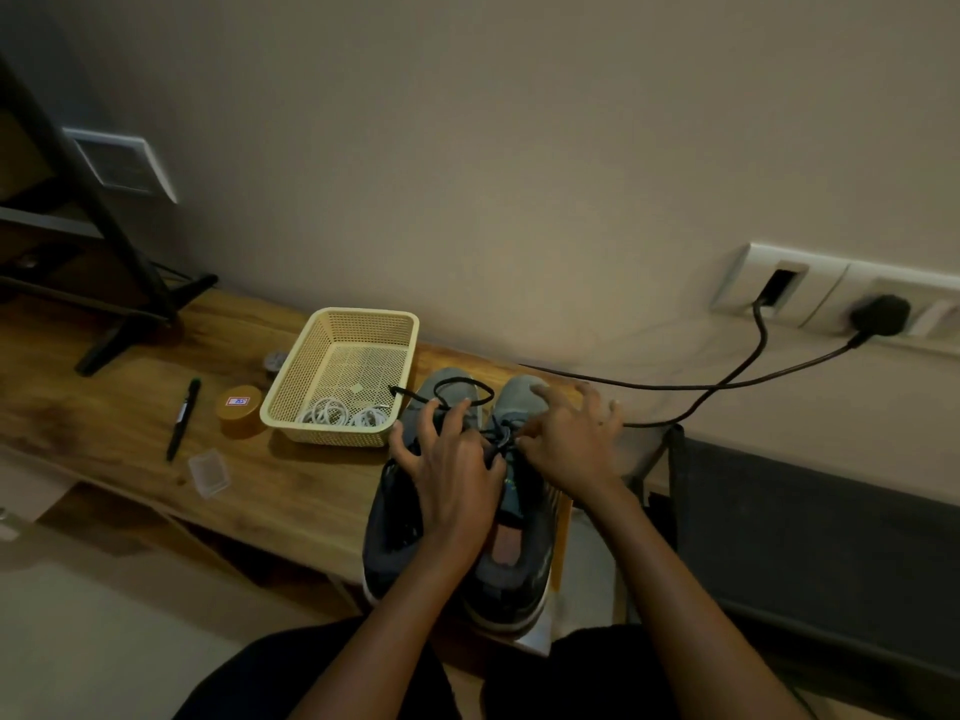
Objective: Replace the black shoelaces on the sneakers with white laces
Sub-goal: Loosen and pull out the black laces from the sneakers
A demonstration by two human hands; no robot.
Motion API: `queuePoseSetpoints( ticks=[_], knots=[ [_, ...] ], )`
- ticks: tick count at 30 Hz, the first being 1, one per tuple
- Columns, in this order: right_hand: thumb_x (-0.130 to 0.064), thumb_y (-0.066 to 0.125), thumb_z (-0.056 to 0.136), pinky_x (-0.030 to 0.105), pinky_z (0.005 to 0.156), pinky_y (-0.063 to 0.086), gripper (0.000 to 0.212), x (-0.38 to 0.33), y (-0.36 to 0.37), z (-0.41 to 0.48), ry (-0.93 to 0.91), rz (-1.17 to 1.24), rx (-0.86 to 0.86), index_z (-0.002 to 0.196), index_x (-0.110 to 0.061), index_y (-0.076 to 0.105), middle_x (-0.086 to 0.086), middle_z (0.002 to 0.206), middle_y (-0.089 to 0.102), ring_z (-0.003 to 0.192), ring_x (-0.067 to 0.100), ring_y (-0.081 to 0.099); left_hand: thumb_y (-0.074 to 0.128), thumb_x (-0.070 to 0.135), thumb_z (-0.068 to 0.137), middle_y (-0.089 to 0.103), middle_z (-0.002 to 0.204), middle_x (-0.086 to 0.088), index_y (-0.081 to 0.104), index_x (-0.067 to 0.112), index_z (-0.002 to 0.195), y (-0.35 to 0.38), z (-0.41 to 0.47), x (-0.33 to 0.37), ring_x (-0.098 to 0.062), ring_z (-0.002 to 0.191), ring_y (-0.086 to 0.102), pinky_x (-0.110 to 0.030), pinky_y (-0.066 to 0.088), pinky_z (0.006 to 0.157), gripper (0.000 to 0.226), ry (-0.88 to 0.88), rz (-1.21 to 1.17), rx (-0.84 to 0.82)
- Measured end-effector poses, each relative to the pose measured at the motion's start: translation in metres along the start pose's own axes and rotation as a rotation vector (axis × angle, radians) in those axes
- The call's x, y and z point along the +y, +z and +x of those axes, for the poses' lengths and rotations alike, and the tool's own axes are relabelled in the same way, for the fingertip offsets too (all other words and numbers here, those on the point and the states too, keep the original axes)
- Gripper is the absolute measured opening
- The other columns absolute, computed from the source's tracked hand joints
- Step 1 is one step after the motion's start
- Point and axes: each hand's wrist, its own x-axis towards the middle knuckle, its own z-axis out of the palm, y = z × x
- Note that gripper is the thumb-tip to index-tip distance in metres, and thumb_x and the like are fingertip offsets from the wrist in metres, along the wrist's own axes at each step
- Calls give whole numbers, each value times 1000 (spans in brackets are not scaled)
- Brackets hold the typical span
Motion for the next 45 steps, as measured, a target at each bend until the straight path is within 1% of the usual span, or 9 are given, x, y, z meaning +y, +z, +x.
queuePoseSetpoints(
  ticks=[3,9,14,19,23,31,36,40,45],
  knots=[
    [-30,56,87,59,110,-2,18,-10,6,-1,-13,-56,-54,95,-24,71,-8,151,28,141,30,3,69,32,81,44,143,7,71,18,86,1,0,-1,-22,140,19,-51,0,108,16,3,11,3],
    [-23,58,86,55,111,3,14,1,-6,-4,8,22,58,87,-20,72,-8,137,44,137,26,15,72,31,77,49,139,4,71,18,82,2,0,0,-24,138,25,-51,3,108,14,5,1,40],
    [-21,59,83,50,108,12,15,25,-17,-5,199,107,71,88,-14,71,-4,127,54,129,27,25,71,30,79,48,140,6,72,18,82,2,-1,0,-23,139,23,-51,2,108,12,-8,-32,31],
    [-29,50,91,58,111,2,24,10,-8,-2,91,12,30,103,-25,71,-7,152,27,141,32,6,67,32,82,43,143,8,72,19,89,1,0,0,-21,141,18,-49,-1,107,15,-19,-22,-1],
    [-34,56,88,60,110,0,22,-9,5,-1,4,-76,-55,100,-25,71,-7,153,25,142,33,1,68,33,82,44,143,7,72,18,90,1,0,-1,-21,140,19,-49,1,108,17,-5,-7,0],
    [-21,59,84,56,112,7,13,11,-16,-6,83,56,67,84,-18,72,-9,136,45,136,27,18,73,29,77,51,137,4,72,19,80,4,-1,-1,-23,137,27,-49,5,107,11,-21,-33,50],
    [-22,52,85,52,110,14,14,23,-20,-10,266,36,30,85,-12,62,5,114,57,127,31,31,72,29,78,50,138,5,73,19,81,3,-1,0,-23,138,25,-50,7,108,11,-26,-59,41],
    [-26,52,90,56,111,7,21,13,-14,-7,148,-34,78,96,-19,71,-4,149,33,139,32,12,70,29,80,48,140,6,72,18,83,1,-1,-1,-22,139,23,-49,6,108,12,-27,-59,27],
    [-31,59,85,60,111,2,17,-9,4,-4,11,-42,-28,94,-24,72,-8,150,31,141,31,5,67,32,83,43,143,8,71,18,89,0,-1,0,-20,140,19,-48,4,108,15,-22,-37,-4]
  ],
)
